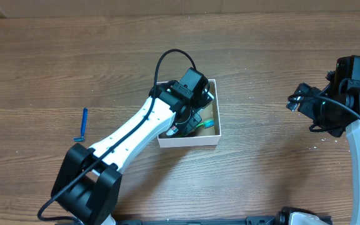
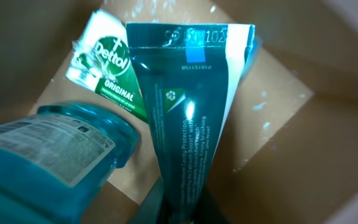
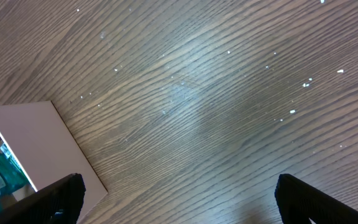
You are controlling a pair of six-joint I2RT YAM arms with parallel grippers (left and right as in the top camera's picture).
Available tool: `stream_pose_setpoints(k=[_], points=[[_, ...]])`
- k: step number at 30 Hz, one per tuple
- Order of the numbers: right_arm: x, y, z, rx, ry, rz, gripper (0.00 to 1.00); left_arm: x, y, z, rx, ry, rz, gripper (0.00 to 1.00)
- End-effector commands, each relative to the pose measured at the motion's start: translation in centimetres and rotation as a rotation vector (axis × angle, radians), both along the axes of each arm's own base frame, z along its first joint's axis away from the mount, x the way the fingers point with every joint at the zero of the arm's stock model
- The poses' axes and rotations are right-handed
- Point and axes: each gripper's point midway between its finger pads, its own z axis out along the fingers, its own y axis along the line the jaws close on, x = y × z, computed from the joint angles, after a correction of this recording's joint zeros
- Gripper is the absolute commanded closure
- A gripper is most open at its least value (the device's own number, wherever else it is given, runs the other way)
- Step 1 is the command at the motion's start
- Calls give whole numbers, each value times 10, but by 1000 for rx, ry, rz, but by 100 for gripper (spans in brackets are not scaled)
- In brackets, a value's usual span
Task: Pack container
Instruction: 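Carry the toothpaste into the box and release it, then move the left gripper to the blue razor and grasp it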
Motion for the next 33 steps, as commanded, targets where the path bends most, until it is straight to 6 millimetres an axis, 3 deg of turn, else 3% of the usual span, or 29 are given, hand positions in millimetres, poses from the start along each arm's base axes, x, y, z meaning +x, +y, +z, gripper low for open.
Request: stream_pose_setpoints(k=[1, 2, 5, 7, 8, 11, 12, 15, 16, 18, 27, 30, 33], points=[[1, 2, 3, 1, -16, 9, 0, 4, 1, 4, 12, -26, -8, 73], [1, 2, 3, 1, -16, 9, 0, 5, 1, 6, 8, -32, -8, 62], [1, 2, 3, 1, -16, 9, 0, 9, -3, 28, -19, -68, -9, 55], [1, 2, 3, 1, -16, 8, 0, 10, -4, 48, -37, -93, -8, 44], [1, 2, 3, 1, -16, 8, 0, 9, -3, 74, -54, -113, -3, 44], [1, 2, 3, 1, -16, 9, 0, 3, 2, 107, -74, -131, 19, 43], [1, 2, 3, 1, -16, 8, 0, 1, 8, 119, -71, -140, 41, 41], [1, 2, 3, 1, -16, 9, 0, 1, 47, 145, -23, -186, 233, 20], [1, 2, 3, 1, -16, 9, 0, 3, 63, 151, -9, -203, 305, 3], [1, 2, 3, 1, -16, 9, 0, 7, 101, 159, 5, -214, 476, 0], [1, 2, 3, 1, -16, 9, 0, 27, 237, 140, -90, -93, 969, 0], [1, 1, 3, 1, -17, 9, 0, 26, 284, 119, -94, -75, 1109, 0], [2, 1, 3, 0, -19, 8, 0, 21, 315, 88, -66, -36, 1185, 0]])
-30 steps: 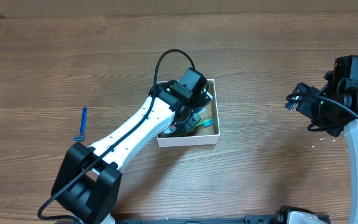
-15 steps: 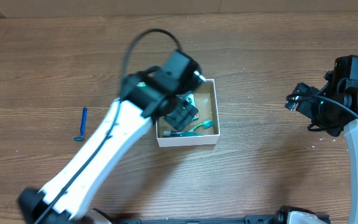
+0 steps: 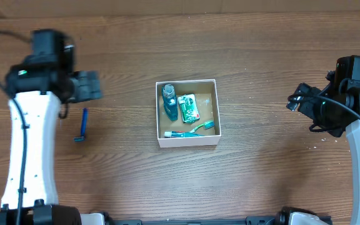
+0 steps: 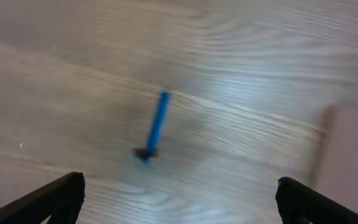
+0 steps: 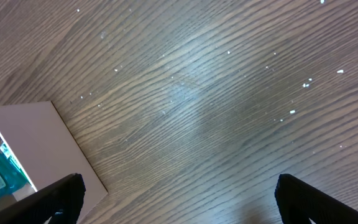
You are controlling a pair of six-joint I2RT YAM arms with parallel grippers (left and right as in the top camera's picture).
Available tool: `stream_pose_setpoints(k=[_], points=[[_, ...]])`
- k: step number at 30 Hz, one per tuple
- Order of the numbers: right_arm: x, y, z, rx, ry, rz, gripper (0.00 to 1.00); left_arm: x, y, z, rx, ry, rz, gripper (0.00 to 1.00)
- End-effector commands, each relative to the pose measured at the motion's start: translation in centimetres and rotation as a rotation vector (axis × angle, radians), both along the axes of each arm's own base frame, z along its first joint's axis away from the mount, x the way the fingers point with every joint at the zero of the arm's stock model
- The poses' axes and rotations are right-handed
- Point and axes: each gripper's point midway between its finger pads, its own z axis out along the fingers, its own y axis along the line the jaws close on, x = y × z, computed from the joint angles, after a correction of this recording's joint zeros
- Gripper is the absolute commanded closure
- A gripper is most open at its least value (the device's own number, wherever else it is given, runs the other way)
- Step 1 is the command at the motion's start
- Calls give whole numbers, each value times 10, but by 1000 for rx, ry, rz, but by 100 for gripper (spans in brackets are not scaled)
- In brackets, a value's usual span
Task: Pack container
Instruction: 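Move the left gripper to the blue razor and grasp it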
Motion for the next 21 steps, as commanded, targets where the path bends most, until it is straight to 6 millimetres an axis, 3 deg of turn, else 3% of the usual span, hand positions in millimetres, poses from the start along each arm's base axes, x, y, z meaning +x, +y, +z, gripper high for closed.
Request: stream_pose_setpoints(k=[1, 7, 10, 16, 21], points=[[2, 1, 3, 1, -18, 8, 0, -12, 31, -51, -56, 94, 100, 0], [2, 1, 3, 1, -18, 8, 0, -19, 37, -130, -75, 275, 55, 0], [1, 2, 3, 1, -17, 8, 0, -18, 38, -160, -90, 342, 55, 0], [1, 2, 3, 2, -14, 8, 0, -12, 39, -198, -99, 394, 41, 0], [1, 2, 3, 2, -14, 8, 0, -10, 40, -214, -101, 416, 14, 0]])
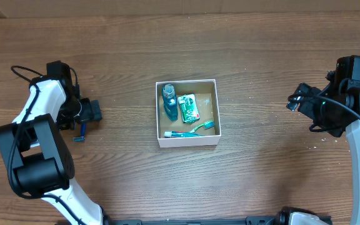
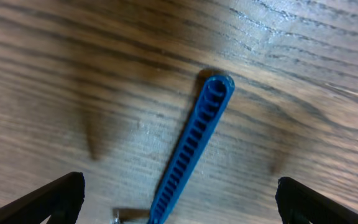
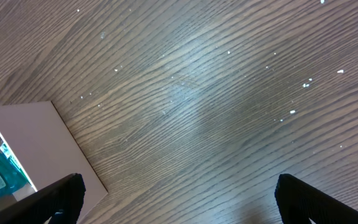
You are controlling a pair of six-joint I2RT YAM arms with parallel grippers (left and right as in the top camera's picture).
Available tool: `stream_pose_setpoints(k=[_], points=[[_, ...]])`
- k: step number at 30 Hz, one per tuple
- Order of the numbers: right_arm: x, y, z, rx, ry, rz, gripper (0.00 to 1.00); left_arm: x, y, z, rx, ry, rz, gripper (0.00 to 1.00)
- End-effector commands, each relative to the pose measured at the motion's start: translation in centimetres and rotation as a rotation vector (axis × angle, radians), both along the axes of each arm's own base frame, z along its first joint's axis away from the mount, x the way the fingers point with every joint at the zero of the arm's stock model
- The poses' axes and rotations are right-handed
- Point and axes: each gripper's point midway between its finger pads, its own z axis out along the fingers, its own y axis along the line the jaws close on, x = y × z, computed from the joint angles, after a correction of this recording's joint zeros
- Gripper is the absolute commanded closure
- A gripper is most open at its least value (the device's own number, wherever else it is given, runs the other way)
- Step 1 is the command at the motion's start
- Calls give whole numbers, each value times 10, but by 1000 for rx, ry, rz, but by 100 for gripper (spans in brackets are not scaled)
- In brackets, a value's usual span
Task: Pack container
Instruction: 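Move the left gripper to the blue razor and grasp it, then carry the razor into the box and release it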
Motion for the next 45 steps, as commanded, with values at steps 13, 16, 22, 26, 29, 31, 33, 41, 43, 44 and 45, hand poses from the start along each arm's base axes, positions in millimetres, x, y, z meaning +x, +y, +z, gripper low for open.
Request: stream_pose_setpoints(k=[13, 16, 22, 26, 29, 31, 33, 41, 43, 44, 45], points=[[1, 2, 3, 2, -15, 9, 0, -6, -20, -30, -121, 56, -102, 17], [1, 2, 3, 2, -15, 9, 0, -8, -21, -29, -131, 63, -101, 41], [1, 2, 3, 2, -15, 9, 0, -12, -22, -29, -135, 76, -101, 78], [1, 2, 3, 2, -15, 9, 0, -11, -23, -29, -139, 75, -90, 87], [1, 2, 3, 2, -15, 9, 0, -12, -23, -29, -138, 78, -77, 93], [1, 2, 3, 2, -15, 9, 0, -13, -23, -29, -139, 82, -76, 96], [1, 2, 3, 2, -15, 9, 0, -14, -24, -27, -140, 85, -67, 96], [1, 2, 3, 2, -16, 9, 0, 9, -50, 23, -108, -33, -155, 96], [1, 2, 3, 2, -16, 9, 0, 17, -66, 50, -92, -106, -206, 96], [1, 2, 3, 2, -16, 9, 0, 20, -76, 65, -84, -148, -238, 96], [1, 2, 3, 2, -16, 9, 0, 22, -87, 80, -78, -190, -280, 96]])
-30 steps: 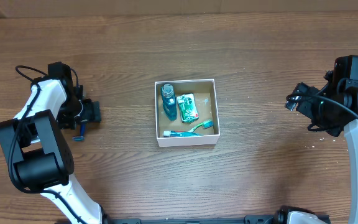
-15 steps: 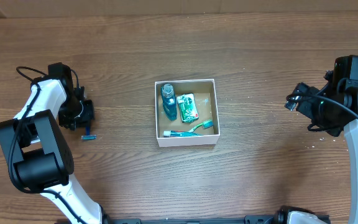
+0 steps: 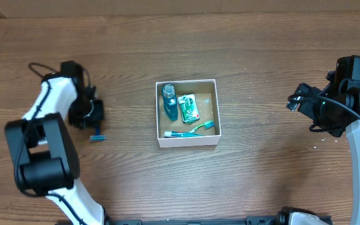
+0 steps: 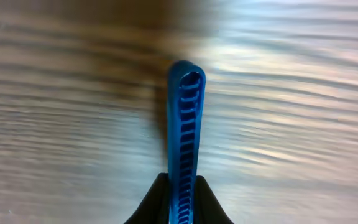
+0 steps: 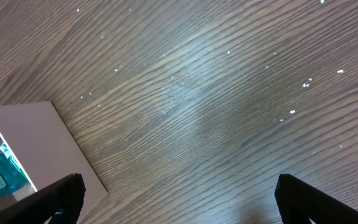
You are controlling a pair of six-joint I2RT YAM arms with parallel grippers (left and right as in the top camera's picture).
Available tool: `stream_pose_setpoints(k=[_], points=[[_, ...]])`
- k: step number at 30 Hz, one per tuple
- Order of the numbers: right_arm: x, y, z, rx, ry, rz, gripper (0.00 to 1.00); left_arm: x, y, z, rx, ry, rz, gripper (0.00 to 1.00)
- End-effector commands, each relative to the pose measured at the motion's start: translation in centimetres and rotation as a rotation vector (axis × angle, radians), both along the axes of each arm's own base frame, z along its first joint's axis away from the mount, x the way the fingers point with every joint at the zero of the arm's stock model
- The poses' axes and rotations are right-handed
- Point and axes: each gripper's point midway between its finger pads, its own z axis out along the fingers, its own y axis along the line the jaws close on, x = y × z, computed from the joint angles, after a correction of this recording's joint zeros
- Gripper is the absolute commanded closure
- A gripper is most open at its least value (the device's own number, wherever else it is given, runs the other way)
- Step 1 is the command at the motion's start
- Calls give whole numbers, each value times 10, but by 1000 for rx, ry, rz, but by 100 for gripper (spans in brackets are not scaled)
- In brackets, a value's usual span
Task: Pack container
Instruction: 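Carry the razor into the box and release it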
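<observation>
The white box (image 3: 187,142) stands mid-table and holds a blue mouthwash bottle (image 3: 169,103), a green Dettol soap (image 3: 189,107) and a teal toothpaste tube (image 3: 191,130). A blue razor (image 4: 185,124) sticks out forward between my left fingers. My left gripper (image 4: 184,200) is shut on its handle, well left of the box. From overhead, only the razor's head (image 3: 97,137) shows below the left gripper (image 3: 92,116). My right gripper (image 5: 179,199) stands open over bare wood, far right of the box.
The box's outer wall (image 5: 36,149) shows at the left of the right wrist view, with the mouthwash bottle (image 5: 2,171) just inside it. Brown wood table (image 3: 274,175) lies all round. The left arm's white links (image 3: 42,156) run down the left side.
My left gripper, then open astride the razor's handle on the table, is now shut on it. Gripper and razor sit slightly further right. The right arm has not moved.
First my left gripper was inside the box, shut on the toothpaste tube. Then the tube lay in the box and the gripper was open high over the razor at the left. Then it was low astride the handle, and now grips it.
</observation>
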Motion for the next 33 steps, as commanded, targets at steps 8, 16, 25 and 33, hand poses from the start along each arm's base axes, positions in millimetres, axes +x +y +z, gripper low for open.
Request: stream_pose_setpoints(k=[8, 16, 25, 33], points=[[3, 1, 3, 0, -23, 9, 0, 0, -160, 163, -12, -507, -609, 96], [3, 1, 3, 0, -23, 8, 0, -31, -264, 156, -42, -556, -957, 96], [3, 1, 3, 0, -23, 9, 0, -15, -267, 101, 49, -438, -999, 96], [3, 1, 3, 0, -22, 9, 0, -12, -268, 89, 61, -416, -1019, 53]])
